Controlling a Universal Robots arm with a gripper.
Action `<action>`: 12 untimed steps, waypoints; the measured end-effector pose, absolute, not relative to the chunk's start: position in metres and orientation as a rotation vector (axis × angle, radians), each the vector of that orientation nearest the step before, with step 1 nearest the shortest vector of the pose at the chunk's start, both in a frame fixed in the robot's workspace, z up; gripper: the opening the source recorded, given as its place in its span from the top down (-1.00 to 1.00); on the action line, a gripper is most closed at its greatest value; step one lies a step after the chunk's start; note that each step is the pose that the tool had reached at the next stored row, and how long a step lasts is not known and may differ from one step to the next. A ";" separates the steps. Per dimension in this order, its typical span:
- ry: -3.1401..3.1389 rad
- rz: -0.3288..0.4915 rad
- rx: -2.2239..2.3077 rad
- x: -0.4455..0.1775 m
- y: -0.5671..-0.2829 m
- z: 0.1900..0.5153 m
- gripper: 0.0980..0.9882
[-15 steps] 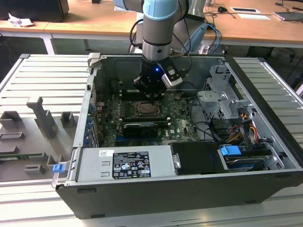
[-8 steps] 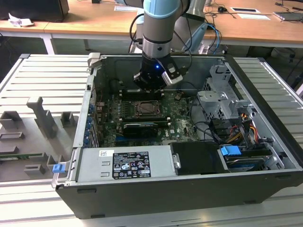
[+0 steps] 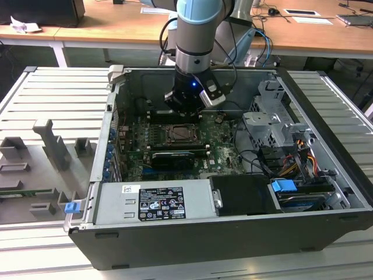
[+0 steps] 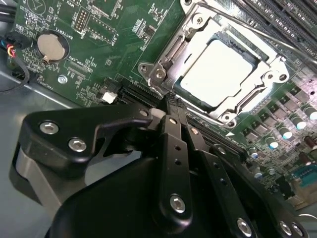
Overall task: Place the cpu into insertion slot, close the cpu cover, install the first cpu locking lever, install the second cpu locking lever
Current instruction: 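Install the first cpu locking lever, then install the second cpu locking lever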
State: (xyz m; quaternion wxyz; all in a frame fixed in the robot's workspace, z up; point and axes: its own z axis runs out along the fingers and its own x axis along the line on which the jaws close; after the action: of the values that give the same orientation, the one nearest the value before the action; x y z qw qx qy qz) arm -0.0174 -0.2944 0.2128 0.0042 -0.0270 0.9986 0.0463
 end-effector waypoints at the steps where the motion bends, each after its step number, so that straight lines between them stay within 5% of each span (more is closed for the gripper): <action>1: 3.129 0.145 -0.085 -0.017 -0.295 0.213 0.98; 12: 3.129 0.145 -0.085 -0.017 -0.298 0.216 0.98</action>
State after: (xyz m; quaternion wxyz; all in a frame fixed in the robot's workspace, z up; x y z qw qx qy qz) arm -0.0174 -0.2981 0.2162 0.0042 -0.0270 0.9986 0.0463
